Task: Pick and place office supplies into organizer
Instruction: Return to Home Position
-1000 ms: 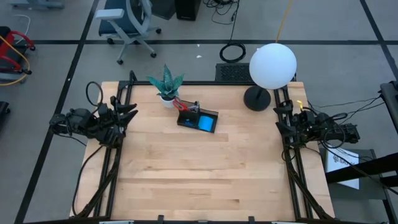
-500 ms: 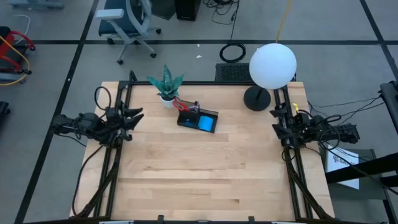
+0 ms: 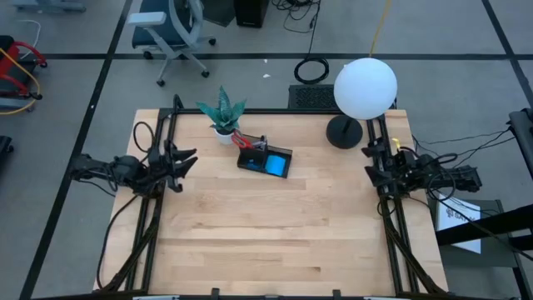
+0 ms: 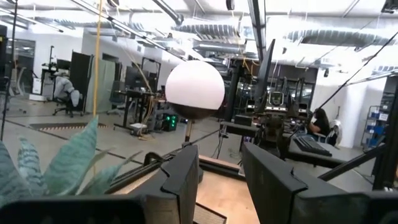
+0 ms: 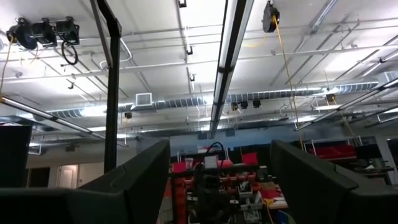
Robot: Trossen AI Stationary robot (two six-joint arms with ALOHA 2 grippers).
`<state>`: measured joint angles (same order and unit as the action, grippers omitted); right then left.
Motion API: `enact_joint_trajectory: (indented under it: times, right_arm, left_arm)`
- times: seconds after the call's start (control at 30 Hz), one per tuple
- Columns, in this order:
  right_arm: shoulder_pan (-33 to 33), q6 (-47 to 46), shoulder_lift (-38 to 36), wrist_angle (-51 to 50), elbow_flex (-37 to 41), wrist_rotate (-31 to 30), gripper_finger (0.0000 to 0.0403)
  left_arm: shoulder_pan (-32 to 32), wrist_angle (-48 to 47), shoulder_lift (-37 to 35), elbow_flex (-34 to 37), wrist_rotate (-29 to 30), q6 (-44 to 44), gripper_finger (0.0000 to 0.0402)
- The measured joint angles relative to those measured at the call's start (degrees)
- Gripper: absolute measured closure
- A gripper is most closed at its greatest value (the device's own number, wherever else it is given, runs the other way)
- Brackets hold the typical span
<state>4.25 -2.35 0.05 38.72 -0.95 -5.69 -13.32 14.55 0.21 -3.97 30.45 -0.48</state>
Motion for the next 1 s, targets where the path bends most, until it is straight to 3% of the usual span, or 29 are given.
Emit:
enact_joint_trajectory:
  times: [0.2,0.37,1.0]
  right_arm:
    - [0.0,0.0,0.0,-0.7,0.1,0.0,0.0135]
    - [0.0,0.0,0.0,-0.8,0.1,0.0,0.0132]
    - [0.0,1.1,0.0,-0.8,0.2,-0.2,0.0135]
  left_arm:
    - [0.0,4.3,0.1,3.4,-1.1,-1.0,0.0270]
    - [0.0,6.1,0.0,3.4,-8.2,0.4,0.0270]
    - [8.9,6.9,3.1,3.4,-12.5,-0.5,0.0270]
